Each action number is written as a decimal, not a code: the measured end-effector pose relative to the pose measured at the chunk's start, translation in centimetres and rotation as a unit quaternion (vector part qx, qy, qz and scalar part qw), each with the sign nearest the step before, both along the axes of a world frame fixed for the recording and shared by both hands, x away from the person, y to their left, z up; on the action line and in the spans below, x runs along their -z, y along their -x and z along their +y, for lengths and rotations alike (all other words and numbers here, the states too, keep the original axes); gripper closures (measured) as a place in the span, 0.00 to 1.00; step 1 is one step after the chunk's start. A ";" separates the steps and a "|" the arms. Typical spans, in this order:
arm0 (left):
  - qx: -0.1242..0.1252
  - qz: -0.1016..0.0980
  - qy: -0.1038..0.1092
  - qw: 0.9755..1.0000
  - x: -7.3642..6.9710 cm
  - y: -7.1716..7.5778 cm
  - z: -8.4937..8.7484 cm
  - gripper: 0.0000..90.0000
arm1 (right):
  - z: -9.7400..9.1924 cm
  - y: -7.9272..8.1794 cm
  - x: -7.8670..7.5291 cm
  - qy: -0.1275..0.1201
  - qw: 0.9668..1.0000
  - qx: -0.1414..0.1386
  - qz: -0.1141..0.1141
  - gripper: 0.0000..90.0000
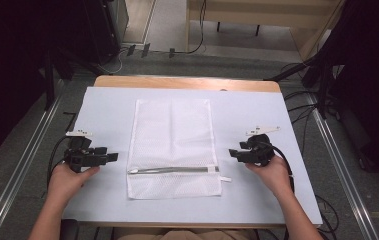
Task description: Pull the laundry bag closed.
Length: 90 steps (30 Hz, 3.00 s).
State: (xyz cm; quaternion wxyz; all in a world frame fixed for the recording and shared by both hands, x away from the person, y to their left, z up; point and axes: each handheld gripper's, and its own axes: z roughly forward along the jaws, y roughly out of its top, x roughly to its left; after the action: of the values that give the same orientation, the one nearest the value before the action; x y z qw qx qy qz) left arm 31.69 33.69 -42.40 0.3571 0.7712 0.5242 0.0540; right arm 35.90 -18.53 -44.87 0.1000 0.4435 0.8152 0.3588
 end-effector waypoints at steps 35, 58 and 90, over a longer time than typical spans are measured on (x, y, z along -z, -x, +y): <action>-0.014 0.005 0.005 1.000 -0.1 0.0 0.5 0.42 | 2.0 1.4 -0.8 -0.001 0.999 -0.044 -0.011 0.54; -0.012 0.005 0.006 1.000 -0.2 0.2 0.5 0.43 | 5.0 3.0 -1.6 -0.012 0.996 -0.083 -0.013 0.57; -0.013 -0.001 0.005 1.000 -0.1 0.2 0.5 0.43 | 13.1 3.1 -2.6 -0.038 0.985 -0.167 -0.003 0.75</action>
State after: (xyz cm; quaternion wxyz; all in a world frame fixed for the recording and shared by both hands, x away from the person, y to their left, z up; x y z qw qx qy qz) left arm 31.45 34.23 -42.25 0.3606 0.7627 0.5340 0.0564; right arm 32.84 -5.43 -42.22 0.0241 0.3040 0.8633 0.4022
